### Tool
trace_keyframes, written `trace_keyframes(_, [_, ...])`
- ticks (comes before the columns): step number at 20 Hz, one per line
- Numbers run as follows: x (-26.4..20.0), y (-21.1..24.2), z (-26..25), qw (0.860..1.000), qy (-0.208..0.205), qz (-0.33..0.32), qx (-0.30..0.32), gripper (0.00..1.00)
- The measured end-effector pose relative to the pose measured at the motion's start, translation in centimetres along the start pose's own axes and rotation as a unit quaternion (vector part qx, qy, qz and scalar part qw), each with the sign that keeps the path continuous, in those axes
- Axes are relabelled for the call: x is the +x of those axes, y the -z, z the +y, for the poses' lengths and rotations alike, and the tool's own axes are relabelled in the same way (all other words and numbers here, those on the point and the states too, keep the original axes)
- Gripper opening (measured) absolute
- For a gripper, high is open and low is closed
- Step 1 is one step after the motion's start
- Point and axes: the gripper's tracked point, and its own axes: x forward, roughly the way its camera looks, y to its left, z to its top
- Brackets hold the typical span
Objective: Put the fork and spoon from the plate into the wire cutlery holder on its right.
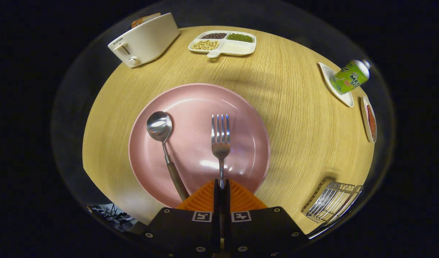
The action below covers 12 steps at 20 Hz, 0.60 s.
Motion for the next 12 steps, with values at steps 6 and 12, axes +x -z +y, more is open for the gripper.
trace_keyframes(6, [-5.2,-0.3,-3.1,0.998,0.006,-0.061,0.025,0.05])
trace_keyframes(12, [-10.6,3.2,-9.5,0.993,0.035,-0.089,0.064,0.05])
